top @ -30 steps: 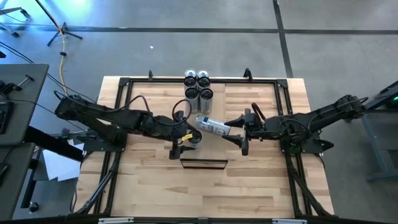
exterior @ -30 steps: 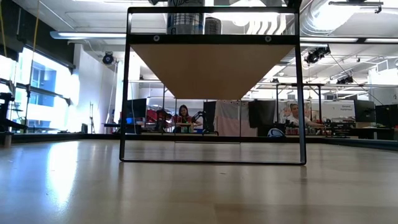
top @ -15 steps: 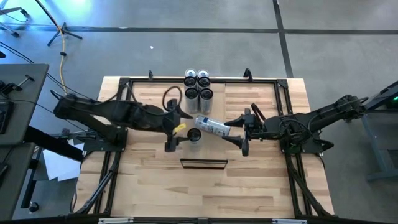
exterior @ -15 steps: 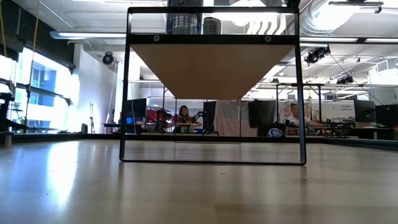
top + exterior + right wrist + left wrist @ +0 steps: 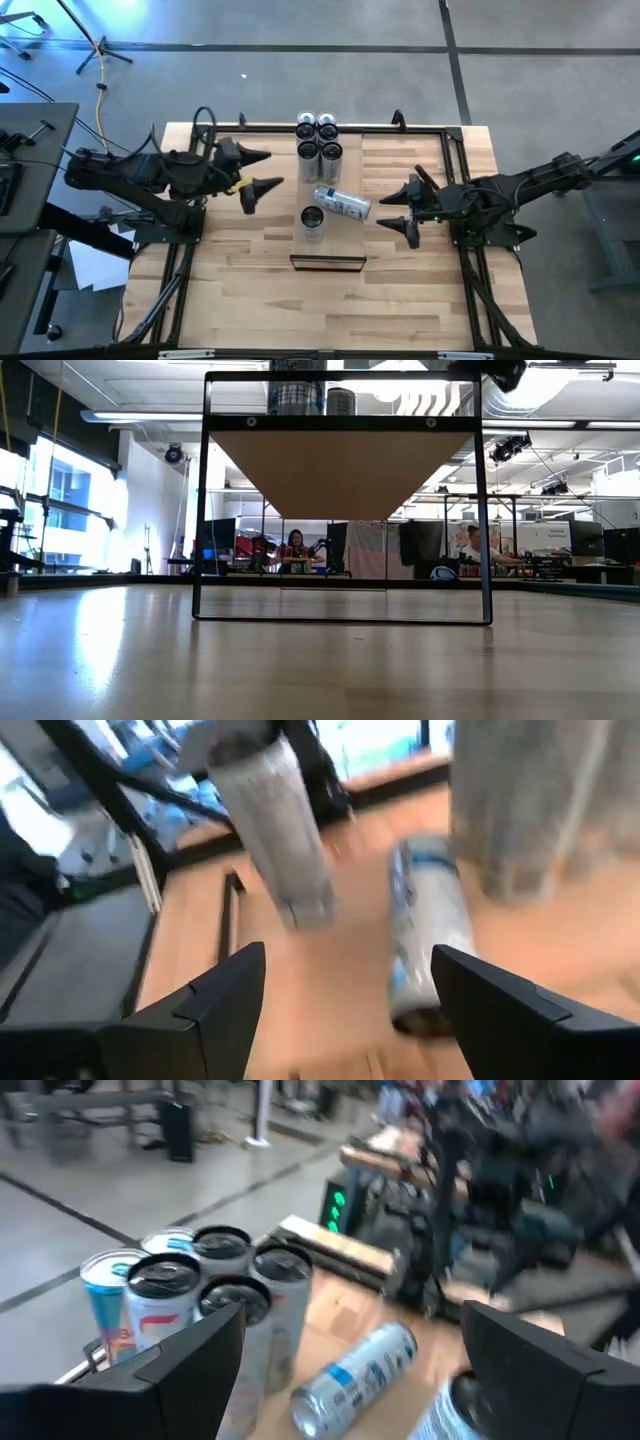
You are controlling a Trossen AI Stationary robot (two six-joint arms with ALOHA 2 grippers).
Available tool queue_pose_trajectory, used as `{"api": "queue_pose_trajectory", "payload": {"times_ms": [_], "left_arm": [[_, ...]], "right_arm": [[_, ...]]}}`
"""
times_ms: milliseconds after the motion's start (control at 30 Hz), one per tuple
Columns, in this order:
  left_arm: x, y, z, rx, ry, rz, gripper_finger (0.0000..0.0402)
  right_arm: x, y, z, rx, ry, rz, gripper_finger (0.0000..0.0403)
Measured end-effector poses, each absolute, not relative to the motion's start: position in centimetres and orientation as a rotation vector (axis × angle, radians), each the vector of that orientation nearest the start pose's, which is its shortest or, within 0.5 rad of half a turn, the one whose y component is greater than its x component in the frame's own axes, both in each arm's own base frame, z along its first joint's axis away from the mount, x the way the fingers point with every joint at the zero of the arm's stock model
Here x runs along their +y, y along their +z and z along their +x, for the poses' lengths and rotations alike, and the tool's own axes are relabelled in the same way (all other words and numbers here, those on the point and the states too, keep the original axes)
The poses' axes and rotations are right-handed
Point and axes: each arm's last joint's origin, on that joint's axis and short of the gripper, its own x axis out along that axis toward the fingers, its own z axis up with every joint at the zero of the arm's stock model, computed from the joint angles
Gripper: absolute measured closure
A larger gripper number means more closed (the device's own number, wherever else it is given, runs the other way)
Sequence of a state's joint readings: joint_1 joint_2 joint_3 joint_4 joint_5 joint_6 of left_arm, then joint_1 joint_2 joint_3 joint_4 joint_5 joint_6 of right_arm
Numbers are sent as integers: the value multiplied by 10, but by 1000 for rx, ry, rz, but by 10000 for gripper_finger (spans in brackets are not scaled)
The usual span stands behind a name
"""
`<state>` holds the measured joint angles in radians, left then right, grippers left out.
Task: Place canned beverage on shelf
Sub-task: Adjust the white blue soda can on the shelf
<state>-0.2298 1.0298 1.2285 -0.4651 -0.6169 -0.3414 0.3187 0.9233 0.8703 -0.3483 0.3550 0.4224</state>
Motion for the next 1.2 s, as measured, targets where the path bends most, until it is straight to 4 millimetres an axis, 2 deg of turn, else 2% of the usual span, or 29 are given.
{"api": "queue_pose_trajectory", "payload": {"times_ms": [200,433,567,700,800,1033,1200], "left_arm": [[-27,405,200,102,520,-257,62],[-21,405,201,95,556,-243,62],[-10,407,201,97,608,-169,62],[1,408,200,121,576,-108,62],[9,409,200,132,533,-90,62],[23,410,199,122,532,-114,62],[28,414,202,78,551,-127,62]], "right_arm": [[53,306,185,507,-61,242,102],[48,264,185,525,-155,258,14],[43,266,190,380,-264,260,12],[41,266,191,381,-297,131,6],[41,268,191,361,-318,151,4],[42,267,191,352,-302,357,6],[44,263,188,443,-197,225,6]]}}
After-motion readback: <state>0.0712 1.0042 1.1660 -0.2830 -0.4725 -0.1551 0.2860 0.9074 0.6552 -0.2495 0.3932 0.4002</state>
